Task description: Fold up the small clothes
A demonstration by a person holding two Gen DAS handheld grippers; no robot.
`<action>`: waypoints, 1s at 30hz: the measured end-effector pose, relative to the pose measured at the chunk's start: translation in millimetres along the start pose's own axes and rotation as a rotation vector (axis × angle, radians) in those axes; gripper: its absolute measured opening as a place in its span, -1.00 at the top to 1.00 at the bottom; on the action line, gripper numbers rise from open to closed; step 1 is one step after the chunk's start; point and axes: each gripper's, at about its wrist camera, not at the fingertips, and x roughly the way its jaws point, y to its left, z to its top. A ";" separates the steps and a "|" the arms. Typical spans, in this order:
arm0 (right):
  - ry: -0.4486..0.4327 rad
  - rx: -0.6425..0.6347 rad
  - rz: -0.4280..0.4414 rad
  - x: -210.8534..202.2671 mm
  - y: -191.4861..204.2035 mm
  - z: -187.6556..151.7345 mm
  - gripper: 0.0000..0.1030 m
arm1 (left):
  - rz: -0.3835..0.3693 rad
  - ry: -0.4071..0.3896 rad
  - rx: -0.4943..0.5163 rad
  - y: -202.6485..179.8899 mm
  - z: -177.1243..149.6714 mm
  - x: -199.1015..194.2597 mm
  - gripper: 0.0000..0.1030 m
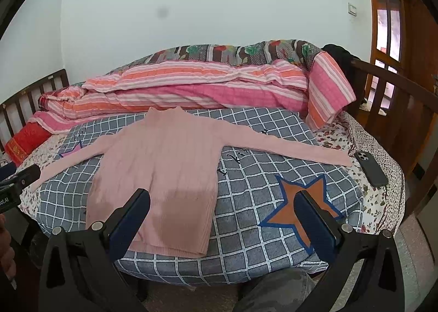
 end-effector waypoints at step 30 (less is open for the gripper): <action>0.001 0.008 0.003 -3.4 2.2 -1.0 -0.99 | -0.017 0.003 -0.018 3.2 -2.3 -2.7 -0.99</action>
